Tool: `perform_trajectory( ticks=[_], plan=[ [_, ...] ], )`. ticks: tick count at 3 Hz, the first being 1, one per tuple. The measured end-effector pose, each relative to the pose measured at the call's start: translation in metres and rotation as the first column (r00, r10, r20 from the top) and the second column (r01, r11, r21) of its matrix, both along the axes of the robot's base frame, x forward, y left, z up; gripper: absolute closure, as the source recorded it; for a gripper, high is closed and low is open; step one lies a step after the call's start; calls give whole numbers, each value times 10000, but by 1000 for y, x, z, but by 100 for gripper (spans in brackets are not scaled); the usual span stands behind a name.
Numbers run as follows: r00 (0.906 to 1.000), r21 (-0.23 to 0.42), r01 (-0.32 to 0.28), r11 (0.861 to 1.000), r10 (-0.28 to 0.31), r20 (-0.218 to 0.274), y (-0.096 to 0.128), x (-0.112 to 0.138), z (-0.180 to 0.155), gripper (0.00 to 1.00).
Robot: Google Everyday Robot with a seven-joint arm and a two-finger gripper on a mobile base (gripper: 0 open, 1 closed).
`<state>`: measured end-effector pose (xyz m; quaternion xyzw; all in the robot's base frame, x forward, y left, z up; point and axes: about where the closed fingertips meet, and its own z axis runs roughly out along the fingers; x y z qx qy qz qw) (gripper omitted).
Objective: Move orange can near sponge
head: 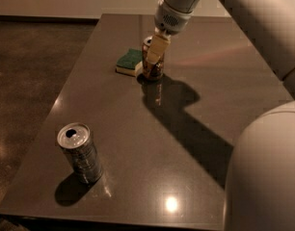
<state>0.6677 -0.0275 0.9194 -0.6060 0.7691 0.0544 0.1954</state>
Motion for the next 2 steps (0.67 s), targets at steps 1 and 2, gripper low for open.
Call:
perform_trajectory(
  ticks=[1, 2],
  plan=[
    [10000, 18, -15, 10000, 15, -2, 2, 1, -2, 15],
    [10000, 24, -29, 10000, 29, -8, 3, 2, -4, 0]
  ],
)
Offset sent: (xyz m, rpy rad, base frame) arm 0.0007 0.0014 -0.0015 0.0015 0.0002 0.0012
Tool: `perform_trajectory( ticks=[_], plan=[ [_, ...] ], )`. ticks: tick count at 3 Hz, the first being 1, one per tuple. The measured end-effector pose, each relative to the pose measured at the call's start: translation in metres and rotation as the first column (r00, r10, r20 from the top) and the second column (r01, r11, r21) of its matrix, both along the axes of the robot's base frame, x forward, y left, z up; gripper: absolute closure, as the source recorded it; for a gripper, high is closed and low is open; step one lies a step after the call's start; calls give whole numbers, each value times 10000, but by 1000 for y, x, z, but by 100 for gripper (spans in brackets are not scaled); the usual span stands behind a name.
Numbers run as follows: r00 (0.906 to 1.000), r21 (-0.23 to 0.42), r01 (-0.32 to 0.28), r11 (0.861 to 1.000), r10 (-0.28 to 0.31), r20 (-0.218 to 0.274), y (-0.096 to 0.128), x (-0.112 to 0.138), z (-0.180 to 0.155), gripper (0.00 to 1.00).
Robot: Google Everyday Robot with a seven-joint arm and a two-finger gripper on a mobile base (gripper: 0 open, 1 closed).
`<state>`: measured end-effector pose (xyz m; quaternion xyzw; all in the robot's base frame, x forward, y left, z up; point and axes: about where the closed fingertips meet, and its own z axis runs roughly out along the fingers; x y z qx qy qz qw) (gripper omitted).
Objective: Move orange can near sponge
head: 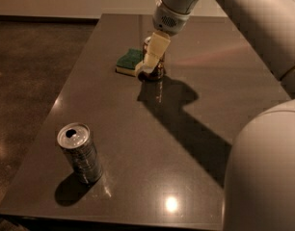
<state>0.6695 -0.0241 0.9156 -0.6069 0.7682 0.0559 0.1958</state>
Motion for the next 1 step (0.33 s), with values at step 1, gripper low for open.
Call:
perform_trajectory(
  ticks=[1],
  plan=[
    [10000, 0, 0, 10000, 0, 0, 0, 0, 0, 0]
  ],
)
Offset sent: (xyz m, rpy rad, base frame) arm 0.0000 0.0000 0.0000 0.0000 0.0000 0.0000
